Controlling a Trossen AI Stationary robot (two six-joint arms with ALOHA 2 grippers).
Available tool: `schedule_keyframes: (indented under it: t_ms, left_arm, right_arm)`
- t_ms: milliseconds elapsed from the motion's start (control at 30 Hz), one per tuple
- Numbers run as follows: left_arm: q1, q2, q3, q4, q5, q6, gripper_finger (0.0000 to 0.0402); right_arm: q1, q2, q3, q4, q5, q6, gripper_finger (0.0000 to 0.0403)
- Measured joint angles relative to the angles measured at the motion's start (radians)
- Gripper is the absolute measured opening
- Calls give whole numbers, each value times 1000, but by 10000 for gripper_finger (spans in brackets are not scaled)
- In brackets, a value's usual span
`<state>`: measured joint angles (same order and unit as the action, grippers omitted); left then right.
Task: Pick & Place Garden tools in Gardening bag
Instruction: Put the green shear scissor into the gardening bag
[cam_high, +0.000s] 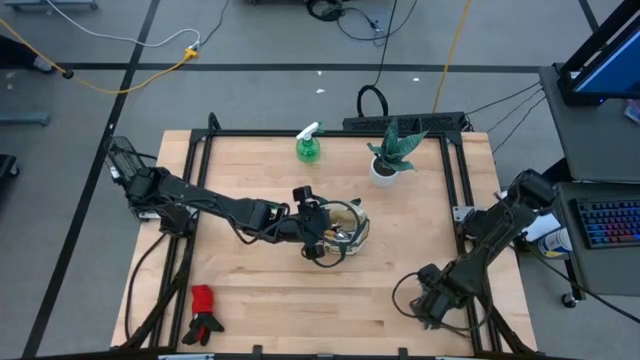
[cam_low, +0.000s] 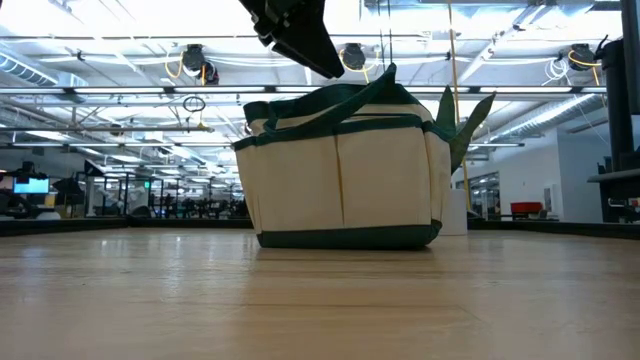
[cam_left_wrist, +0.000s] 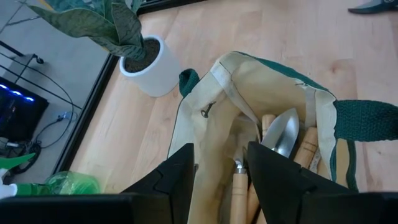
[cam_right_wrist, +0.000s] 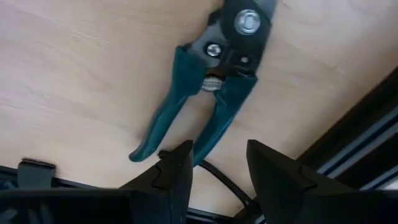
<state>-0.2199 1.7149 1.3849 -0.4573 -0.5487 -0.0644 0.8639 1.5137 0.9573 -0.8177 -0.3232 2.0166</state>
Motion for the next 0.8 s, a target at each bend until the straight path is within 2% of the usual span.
schedule_keyframes:
  t_ms: [400, 800]
  left_arm:
    - [0, 0, 0, 0, 0, -5, 157]
    - [0, 0, 0, 0, 0, -4, 157]
  right_arm:
    - [-7, 9, -29, 12, 4, 2, 144]
    - [-7, 8, -179, 248, 2, -28, 144]
